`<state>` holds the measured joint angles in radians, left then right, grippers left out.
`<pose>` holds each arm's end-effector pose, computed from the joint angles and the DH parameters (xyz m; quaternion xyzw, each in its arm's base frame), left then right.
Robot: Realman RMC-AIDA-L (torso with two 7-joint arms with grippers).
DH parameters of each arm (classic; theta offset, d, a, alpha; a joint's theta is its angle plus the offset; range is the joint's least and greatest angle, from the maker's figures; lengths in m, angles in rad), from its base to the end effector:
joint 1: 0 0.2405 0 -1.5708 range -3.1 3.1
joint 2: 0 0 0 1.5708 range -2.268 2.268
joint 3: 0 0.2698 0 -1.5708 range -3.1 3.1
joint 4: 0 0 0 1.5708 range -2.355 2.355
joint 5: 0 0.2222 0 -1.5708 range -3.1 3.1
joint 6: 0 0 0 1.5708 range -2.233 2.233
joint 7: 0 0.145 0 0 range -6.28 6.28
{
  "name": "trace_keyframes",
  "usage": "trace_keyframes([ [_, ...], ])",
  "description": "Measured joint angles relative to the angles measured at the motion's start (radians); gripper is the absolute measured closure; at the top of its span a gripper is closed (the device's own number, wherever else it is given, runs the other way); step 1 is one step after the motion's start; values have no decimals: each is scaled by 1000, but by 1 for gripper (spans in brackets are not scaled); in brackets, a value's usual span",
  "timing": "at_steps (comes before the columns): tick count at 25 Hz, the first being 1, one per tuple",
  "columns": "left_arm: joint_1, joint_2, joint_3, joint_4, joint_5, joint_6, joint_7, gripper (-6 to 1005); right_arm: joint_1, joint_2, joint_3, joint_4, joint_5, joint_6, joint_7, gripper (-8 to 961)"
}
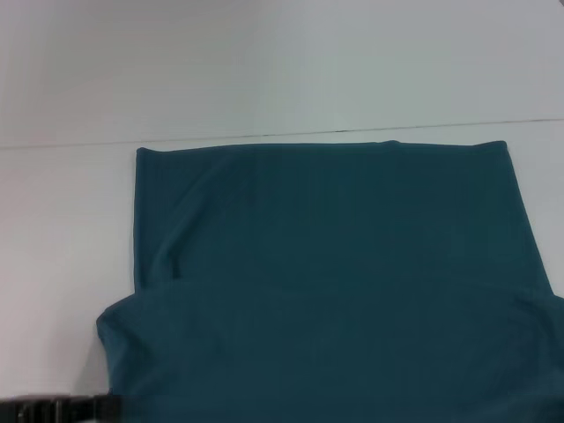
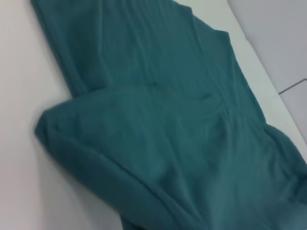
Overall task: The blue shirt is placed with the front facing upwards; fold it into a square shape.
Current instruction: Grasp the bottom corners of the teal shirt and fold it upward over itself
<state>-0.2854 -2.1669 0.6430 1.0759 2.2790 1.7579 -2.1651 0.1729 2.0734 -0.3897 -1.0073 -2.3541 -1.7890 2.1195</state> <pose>-0.3268 0.2660 0.0221 -0.8111 -0.5612 -0.1469 0.0740 0.4001 0.2057 0.0749 -0.7306 0.6458 0.1607 0.1526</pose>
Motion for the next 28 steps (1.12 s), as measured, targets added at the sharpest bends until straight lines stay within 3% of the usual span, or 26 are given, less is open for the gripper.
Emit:
trace_keyframes([
  [4, -56, 12, -13, -27, -5, -33, -5, 995, 60, -7, 72, 11, 5, -9, 24, 762],
  [8, -141, 39, -17, -93, -7, -90, -20, 993, 135, -27, 143, 43, 39, -12, 53, 758],
  [14, -268, 89, -28, -193, -9, -206, -31, 991, 253, -73, 153, 120, 90, 78, 120, 752],
  [17, -319, 107, -28, -228, -9, -263, -31, 991, 320, -111, 145, 179, 90, 171, 140, 749],
  [18, -380, 123, -29, -269, -10, -339, -31, 990, 332, -118, 145, 192, 90, 190, 144, 748],
  [20, -414, 131, -28, -298, -8, -397, -31, 990, 375, -137, 143, 235, 89, 260, 157, 746],
  [28, -547, 139, -18, -414, -9, -690, -12, 987, 459, -165, 110, 315, 90, 464, 172, 737],
])
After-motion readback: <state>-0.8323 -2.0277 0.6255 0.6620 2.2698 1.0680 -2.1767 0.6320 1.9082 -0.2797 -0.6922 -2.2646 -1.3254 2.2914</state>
